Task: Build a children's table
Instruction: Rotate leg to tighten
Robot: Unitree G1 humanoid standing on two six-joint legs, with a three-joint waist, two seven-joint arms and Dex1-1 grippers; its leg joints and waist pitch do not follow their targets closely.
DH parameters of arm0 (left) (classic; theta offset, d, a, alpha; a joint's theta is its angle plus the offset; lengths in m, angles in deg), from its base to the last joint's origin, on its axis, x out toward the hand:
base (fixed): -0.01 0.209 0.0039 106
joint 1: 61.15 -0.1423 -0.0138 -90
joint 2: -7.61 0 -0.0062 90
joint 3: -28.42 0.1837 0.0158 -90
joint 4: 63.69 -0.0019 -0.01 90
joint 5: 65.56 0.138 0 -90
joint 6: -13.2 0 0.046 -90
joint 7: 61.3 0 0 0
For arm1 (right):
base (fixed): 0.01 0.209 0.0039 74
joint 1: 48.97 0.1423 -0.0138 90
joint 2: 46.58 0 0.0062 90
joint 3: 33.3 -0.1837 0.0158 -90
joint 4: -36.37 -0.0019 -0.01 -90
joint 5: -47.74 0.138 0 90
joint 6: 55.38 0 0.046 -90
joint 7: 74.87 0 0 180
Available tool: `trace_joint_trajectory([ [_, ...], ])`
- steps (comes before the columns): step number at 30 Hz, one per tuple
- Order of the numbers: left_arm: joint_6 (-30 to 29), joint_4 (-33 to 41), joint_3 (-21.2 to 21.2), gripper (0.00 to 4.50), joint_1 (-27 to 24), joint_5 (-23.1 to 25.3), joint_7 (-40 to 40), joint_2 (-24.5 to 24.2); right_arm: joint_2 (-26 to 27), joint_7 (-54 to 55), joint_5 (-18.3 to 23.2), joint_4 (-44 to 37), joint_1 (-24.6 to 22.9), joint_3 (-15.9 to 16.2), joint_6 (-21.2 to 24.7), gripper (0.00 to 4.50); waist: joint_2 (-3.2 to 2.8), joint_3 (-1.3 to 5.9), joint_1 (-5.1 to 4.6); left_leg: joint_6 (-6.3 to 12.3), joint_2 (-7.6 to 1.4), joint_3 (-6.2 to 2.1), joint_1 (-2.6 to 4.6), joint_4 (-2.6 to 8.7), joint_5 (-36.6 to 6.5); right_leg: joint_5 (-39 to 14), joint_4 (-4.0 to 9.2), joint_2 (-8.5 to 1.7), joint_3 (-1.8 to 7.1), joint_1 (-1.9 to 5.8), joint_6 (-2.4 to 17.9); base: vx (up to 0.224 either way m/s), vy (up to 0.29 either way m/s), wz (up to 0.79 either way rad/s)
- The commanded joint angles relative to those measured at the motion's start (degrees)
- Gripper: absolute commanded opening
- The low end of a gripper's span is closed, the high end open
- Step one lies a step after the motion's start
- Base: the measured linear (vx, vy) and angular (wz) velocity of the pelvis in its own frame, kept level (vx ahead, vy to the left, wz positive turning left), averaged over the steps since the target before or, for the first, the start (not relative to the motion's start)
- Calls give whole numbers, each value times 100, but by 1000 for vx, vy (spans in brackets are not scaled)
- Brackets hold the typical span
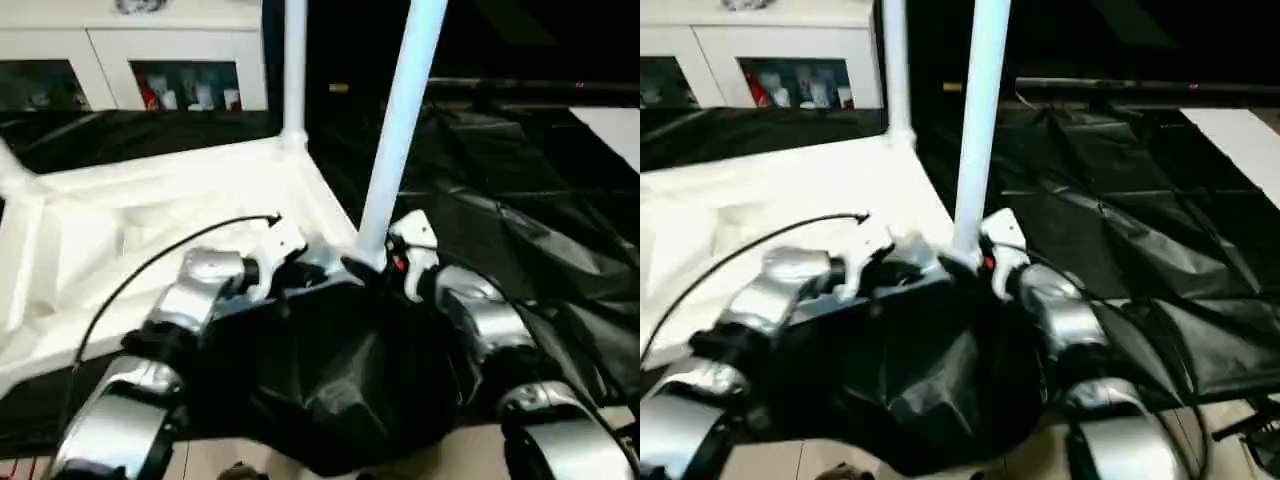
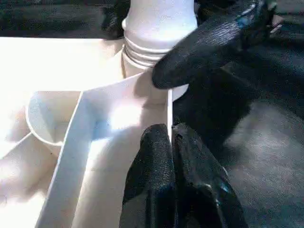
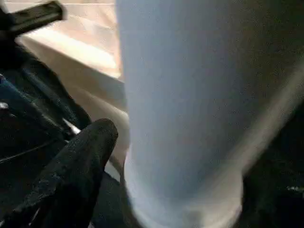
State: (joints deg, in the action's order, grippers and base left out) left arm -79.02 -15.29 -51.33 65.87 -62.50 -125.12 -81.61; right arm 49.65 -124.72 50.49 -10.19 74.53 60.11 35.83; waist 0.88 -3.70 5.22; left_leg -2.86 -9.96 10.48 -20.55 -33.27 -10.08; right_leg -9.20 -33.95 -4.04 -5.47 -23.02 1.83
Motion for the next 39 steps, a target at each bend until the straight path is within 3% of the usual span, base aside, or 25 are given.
trace_joint_trajectory([
  [1, 76, 424, 152, 0, -47, -443, -439, 109, 57, -822, 155, -362, -128, 482, 48, 377, -1, 402, 33, 294, -405, -126, 60, 377, -1316, -1923, 446, -566, 361, 302, 1079, 0, 0, 0],
  [4, -98, 710, 218, 0, -211, -536, -897, -79, -143, -1180, 233, -576, -237, 528, 85, 377, -10, 403, 33, 352, -419, -117, 41, 382, -1259, -1723, 411, -551, 361, 295, 1146, 0, 0, 0],
  [10, -241, 915, 256, 0, -351, -565, -1239, -273, -353, -1660, 269, -883, -406, 640, 263, 377, 17, 394, 45, 290, -402, -118, 43, 381, -1335, -2060, 446, -555, 359, 285, 1042, 0, 0, 0],
  [17, -380, 1066, 267, 0, -427, -587, -1220, -292, -334, -1741, 385, -1039, -481, 667, 491, 307, 7, 390, 59, 274, -397, -116, 56, 379, -1305, -2093, 458, -557, 359, 276, 1025, 0, 0, 0],
  [22, -375, 1044, 250, 0, -411, -564, -1095, -219, -237, -1563, 339, -1054, -524, 637, 571, 284, 10, 393, 56, 259, -394, -117, 52, 379, -1291, -2071, 456, -553, 358, 276, 1008, 0, 0, 0],
  [29, -372, 785, 111, 0, -214, -430, -378, 53, 122, -684, 276, -892, -532, 460, 611, 269, 22, 366, -21, 151, -372, -145, 69, 391, -1528, -2666, 535, -566, 352, 246, 798, 0, 0, 0],
  [30, -354, 543, -10, 0, -28, -390, 113, 282, 373, -111, 201, -662, -467, 367, 547, 269, 23, 372, -25, 150, -364, -149, 73, 387, -1539, -2698, 542, -571, 350, 251, 770, 0, 0, 0],
  [31, -351, 518, -21, 0, -9, -383, 166, 305, 399, -47, 193, -638, -459, 356, 543, 268, 8, 360, -51, 97, -358, -151, 91, 392, -1587, -2771, 555, -560, 351, 215, 756, 0, 0, 0],
  [32, -347, 434, -39, 0, 55, -351, 331, 379, 503, 208, 170, -535, -417, 305, 542, 268, 28, 377, -47, 91, -351, -163, 78, 385, -1582, -2819, 556, -585, 340, 257, 737, 0, 0, 0],
  [33, -303, 227, -48, 0, 206, -236, 765, 550, 762, 887, 150, -274, -275, 144, 574, 268, 26, 369, -49, 97, -355, -157, 73, 390, -1557, -2812, 561, -583, 346, 242, 725, 0, 0, 0],
  [34, -303, 227, -48, 0, 206, -236, 765, 550, 762, 887, 150, -274, -275, 144, 574, 268, 13, 359, -63, 49, -342, -161, 117, 385, -1666, -2968, 586, -579, 337, 203, 714, 0, 0, 0],
  [35, -288, 63, -38, 0, 331, -143, 1131, 713, 1026, 1639, 181, 23, -85, -86, 644, 268, 13, 369, -70, 32, -343, -174, 105, 388, -1663, -2979, 573, -582, 327, 233, 702, 0, 0, 0],
  [37, -269, -59, -26, 0, 433, -108, 1347, 883, 1262, 2203, 258, 344, 138, -300, 664, 268, -8, 378, -91, -9, -350, -170, 116, 392, -1659, -2854, 571, -581, 340, 208, 720, 0, 0, 0],
  [39, -247, -79, -28, 0, 454, -116, 1369, 932, 1307, 2231, 253, 417, 190, -296, 639, 268, 1, 394, -89, 30, -345, -160, 96, 388, -1601, -2605, 549, -578, 349, 230, 766, 0, 0, 0],
])
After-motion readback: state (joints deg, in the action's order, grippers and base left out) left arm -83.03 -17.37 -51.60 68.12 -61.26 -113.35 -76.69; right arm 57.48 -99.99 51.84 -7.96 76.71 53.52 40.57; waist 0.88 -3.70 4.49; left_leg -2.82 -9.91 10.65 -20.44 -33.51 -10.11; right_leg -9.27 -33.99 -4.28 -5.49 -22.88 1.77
